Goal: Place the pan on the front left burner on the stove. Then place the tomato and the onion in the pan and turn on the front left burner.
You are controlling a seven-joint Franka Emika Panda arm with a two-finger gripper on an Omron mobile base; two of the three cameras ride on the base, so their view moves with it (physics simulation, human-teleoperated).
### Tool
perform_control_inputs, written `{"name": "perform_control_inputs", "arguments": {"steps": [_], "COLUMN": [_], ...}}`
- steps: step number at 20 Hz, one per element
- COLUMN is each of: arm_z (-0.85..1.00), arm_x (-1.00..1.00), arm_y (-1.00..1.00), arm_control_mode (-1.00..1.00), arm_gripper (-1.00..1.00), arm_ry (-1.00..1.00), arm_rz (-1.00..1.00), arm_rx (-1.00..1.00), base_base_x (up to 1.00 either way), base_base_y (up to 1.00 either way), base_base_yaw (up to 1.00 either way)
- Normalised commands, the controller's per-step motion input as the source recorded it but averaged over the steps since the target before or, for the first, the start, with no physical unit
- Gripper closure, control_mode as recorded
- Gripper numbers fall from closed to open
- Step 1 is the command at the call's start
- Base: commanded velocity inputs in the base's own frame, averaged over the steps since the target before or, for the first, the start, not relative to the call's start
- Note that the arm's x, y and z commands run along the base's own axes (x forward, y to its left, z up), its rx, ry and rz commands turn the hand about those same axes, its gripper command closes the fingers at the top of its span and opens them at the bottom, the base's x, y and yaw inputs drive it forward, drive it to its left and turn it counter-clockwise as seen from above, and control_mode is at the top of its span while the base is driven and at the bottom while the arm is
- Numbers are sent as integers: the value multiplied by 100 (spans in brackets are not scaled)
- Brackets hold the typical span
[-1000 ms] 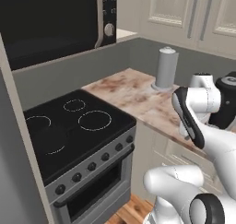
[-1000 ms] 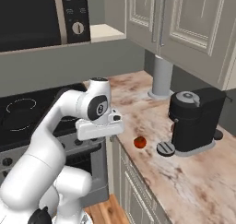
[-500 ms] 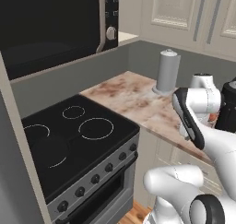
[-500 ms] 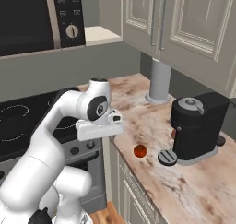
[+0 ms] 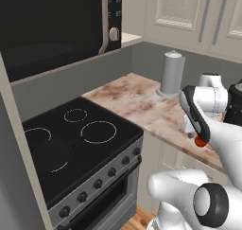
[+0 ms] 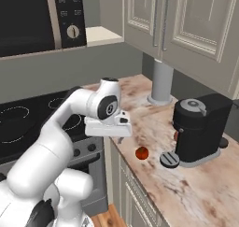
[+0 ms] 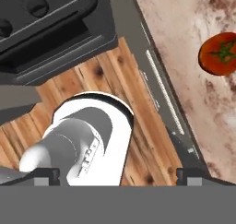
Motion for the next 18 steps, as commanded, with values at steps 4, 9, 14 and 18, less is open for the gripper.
{"name": "perform_control_inputs", "arguments": {"steps": [4, 9, 14, 18], "arm_z": [0, -11, -19, -17], "arm_x": [28, 16, 11, 13], "arm_y": [-4, -4, -19, -23], "arm_control_mode": [-100, -100, -100, -100], "arm_gripper": [-100, -100, -100, -100], "arm_ry": [1, 0, 0, 0], "arm_rz": [-40, -37, -35, -29], "arm_rx": [0, 0, -5, -12], "base_base_x": [0, 0, 0, 0], "base_base_y": [0, 0, 0, 0], "base_base_yaw": [0, 0, 0, 0]}}
